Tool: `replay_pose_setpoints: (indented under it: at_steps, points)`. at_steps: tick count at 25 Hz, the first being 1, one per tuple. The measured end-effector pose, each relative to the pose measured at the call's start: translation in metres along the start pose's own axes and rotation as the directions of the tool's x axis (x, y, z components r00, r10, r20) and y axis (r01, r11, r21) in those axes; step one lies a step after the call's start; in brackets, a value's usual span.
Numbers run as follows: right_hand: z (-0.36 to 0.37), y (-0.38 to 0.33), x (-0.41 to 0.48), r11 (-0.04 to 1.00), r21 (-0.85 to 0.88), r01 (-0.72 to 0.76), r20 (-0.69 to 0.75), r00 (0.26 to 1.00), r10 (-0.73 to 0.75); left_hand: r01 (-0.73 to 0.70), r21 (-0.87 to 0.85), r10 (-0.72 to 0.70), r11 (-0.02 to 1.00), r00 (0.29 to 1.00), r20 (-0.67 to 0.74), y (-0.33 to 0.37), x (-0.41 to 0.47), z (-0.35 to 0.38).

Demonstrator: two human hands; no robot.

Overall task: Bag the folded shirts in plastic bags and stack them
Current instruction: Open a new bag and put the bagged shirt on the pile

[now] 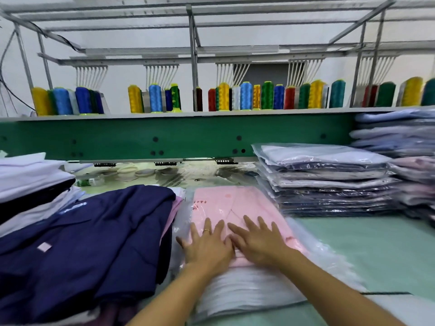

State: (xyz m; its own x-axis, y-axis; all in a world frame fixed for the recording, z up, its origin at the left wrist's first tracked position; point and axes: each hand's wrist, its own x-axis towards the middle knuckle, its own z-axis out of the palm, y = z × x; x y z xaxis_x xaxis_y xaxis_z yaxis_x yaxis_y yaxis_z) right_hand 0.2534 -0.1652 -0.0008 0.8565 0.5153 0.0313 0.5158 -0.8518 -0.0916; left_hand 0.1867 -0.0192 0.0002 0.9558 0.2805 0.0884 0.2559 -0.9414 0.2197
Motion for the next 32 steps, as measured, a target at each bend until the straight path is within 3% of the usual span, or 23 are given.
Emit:
replay_pose_setpoints:
  at_steps: [7,13,15,18,21,23,25,30,32]
  points:
    - [0.006,0.026,-0.034,0.980,0.021,-0.199,-0.171,0.965,0.199,0.093,-0.234,-0.150,0.968,0.959,-0.239,-0.026,-0.022,0.002]
    - [0.000,0.025,-0.039,0.935,0.027,-0.354,-0.408,0.850,0.333,0.038,-0.344,-0.132,0.938,0.958,-0.253,-0.039,-0.036,-0.011]
    - [0.000,0.023,-0.041,0.950,0.042,-0.309,-0.490,0.822,0.289,0.027,-0.392,-0.151,0.920,0.945,-0.290,-0.039,-0.039,-0.018]
    - [-0.004,0.016,-0.048,0.994,0.078,-0.076,-0.562,0.820,0.107,-0.008,-0.561,-0.212,0.828,0.921,-0.327,-0.043,-0.046,-0.028]
    - [-0.010,-0.003,-0.055,0.975,0.042,0.219,-0.507,0.846,-0.168,0.009,-0.642,-0.196,0.766,0.956,-0.220,-0.049,-0.050,-0.031]
    - [-0.009,-0.020,-0.058,0.944,0.002,0.329,-0.455,0.841,-0.292,0.011,-0.656,-0.177,0.755,0.966,-0.188,-0.050,-0.050,-0.035]
    - [-0.003,-0.030,-0.059,0.939,-0.049,0.339,-0.411,0.850,-0.329,0.030,-0.644,-0.151,0.764,0.980,-0.133,-0.051,-0.053,-0.038]
    - [0.001,-0.026,-0.058,0.987,0.015,0.162,-0.390,0.910,-0.144,0.024,-0.491,-0.051,0.871,0.998,-0.041,-0.056,-0.059,-0.038]
    - [-0.001,-0.026,-0.059,0.990,0.008,0.142,-0.445,0.887,-0.123,0.015,-0.574,-0.032,0.819,0.999,-0.019,-0.058,-0.056,-0.041]
